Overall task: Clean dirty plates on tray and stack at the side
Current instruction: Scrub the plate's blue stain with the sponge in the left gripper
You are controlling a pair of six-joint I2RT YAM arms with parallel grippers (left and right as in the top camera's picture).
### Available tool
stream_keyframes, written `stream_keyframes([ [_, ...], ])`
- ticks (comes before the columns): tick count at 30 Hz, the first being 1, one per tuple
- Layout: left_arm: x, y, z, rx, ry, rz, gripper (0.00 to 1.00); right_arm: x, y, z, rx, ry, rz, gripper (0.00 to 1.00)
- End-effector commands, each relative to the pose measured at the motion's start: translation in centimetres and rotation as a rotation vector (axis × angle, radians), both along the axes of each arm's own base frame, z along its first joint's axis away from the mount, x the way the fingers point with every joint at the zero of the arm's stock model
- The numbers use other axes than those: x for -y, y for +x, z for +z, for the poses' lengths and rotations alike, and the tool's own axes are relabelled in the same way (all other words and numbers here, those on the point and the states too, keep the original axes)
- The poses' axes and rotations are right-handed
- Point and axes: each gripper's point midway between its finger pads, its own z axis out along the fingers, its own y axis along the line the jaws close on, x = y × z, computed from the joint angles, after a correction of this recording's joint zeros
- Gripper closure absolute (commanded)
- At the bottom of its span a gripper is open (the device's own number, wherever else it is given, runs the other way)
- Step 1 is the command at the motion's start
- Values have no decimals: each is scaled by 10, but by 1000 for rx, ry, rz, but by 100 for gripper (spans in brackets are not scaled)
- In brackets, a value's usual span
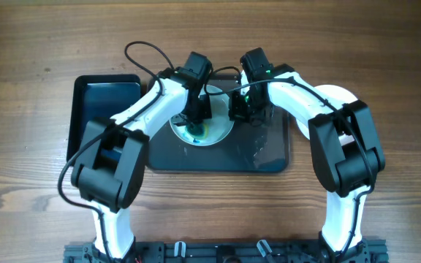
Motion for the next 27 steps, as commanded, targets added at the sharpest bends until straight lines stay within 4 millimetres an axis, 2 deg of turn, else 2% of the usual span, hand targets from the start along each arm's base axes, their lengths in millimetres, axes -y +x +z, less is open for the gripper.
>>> stream_keyframes([
  [1, -19, -3, -19, -13, 103, 1, 96, 8, -13, -21, -35, -59, 22, 96],
  [4, -40, 1, -19, 17, 215, 75, 96, 8, -13, -21, -35, -59, 23, 96],
  [6, -61, 2, -15, 42, 325, 142, 96, 8, -13, -21, -34, -58, 25, 96],
  [10, -89, -3, -7, 67, 468, 250, 96, 8, -13, -21, -36, -58, 24, 96],
  [12, -85, -5, -9, 55, 445, 254, 96, 8, -14, -21, -36, -58, 24, 96],
  [14, -72, -6, -13, 28, 374, 221, 96, 8, -14, -21, -38, -55, 25, 96],
  [17, -26, -9, -20, -32, 146, 51, 96, 5, -19, -20, -57, -32, 38, 96],
  [20, 23, -16, -17, -46, -84, -186, 96, -5, -28, -14, -80, 40, 95, 95],
  [21, 32, -17, -15, -39, -117, -231, 96, -5, -29, -14, -82, 42, 109, 96],
  [22, 33, -16, -15, -28, -113, -243, 96, -5, -31, -14, -86, 39, 116, 96],
  [24, 24, -9, -17, 1, -43, -215, 96, -4, -36, -14, -95, 42, 145, 96],
  [27, -10, 6, -18, 63, 146, -52, 96, -4, -44, -12, -108, 59, 198, 96],
])
